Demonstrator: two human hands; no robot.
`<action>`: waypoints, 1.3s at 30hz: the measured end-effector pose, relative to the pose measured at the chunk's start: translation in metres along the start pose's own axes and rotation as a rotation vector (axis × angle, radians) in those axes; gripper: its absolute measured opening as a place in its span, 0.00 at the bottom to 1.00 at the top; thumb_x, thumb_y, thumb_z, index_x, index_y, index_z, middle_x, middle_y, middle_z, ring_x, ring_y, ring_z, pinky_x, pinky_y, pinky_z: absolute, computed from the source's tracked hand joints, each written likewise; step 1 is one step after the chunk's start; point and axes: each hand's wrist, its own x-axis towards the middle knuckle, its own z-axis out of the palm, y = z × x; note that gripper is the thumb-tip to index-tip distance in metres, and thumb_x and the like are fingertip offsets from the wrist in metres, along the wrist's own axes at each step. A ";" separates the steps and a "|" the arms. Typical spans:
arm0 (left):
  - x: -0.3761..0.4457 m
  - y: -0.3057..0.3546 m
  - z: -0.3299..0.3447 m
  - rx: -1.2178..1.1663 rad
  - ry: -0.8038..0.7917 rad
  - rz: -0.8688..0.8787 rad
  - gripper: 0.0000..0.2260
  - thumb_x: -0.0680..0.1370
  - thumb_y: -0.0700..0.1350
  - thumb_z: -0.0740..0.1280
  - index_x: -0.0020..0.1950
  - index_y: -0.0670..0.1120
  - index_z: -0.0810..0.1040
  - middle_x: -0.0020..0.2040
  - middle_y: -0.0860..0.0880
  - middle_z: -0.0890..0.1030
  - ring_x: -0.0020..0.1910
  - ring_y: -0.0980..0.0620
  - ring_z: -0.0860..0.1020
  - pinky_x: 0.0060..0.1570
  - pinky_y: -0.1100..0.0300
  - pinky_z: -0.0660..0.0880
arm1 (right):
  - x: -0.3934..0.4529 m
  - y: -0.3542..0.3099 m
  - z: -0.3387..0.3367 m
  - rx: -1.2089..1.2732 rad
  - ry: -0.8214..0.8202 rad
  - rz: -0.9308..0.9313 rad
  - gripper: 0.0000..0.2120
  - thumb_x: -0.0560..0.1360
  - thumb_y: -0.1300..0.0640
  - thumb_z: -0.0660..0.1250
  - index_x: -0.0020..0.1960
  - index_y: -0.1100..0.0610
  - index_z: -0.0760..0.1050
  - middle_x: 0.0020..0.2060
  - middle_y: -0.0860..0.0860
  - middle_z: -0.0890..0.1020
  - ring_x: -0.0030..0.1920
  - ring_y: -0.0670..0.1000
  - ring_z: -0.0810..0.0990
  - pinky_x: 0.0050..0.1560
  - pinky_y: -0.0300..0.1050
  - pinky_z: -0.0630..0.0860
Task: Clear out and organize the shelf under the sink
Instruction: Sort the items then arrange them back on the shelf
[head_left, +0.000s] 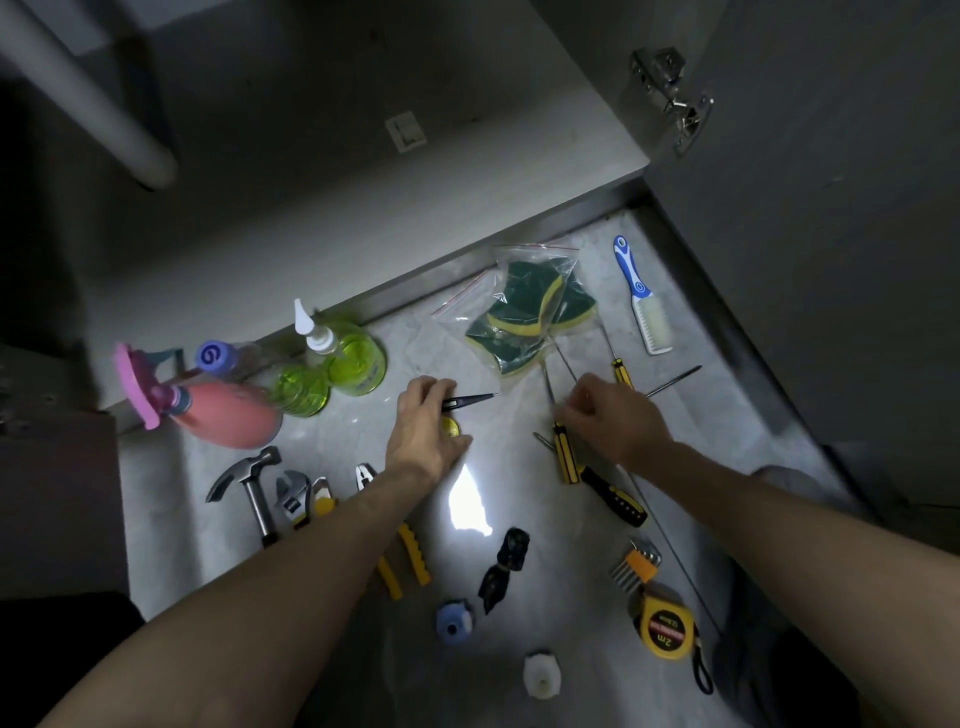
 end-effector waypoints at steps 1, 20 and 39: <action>-0.004 0.000 -0.001 0.060 0.048 0.004 0.31 0.69 0.48 0.79 0.69 0.51 0.71 0.66 0.50 0.67 0.66 0.48 0.67 0.62 0.54 0.73 | -0.004 -0.006 0.007 -0.087 -0.050 -0.002 0.20 0.74 0.32 0.66 0.45 0.49 0.71 0.36 0.45 0.78 0.37 0.47 0.77 0.35 0.45 0.72; -0.006 -0.033 -0.021 -0.160 0.075 -0.166 0.21 0.70 0.49 0.78 0.60 0.48 0.77 0.57 0.49 0.74 0.56 0.47 0.76 0.55 0.55 0.73 | -0.090 -0.020 0.075 0.161 -0.151 0.009 0.12 0.77 0.48 0.70 0.55 0.47 0.68 0.38 0.44 0.77 0.37 0.43 0.77 0.31 0.34 0.66; -0.080 -0.030 -0.028 -0.036 -0.070 -0.483 0.13 0.78 0.55 0.66 0.45 0.47 0.82 0.46 0.45 0.84 0.49 0.42 0.81 0.48 0.52 0.79 | -0.081 -0.103 0.142 0.208 -0.225 -0.095 0.17 0.75 0.47 0.72 0.56 0.54 0.72 0.37 0.47 0.75 0.44 0.54 0.80 0.40 0.43 0.66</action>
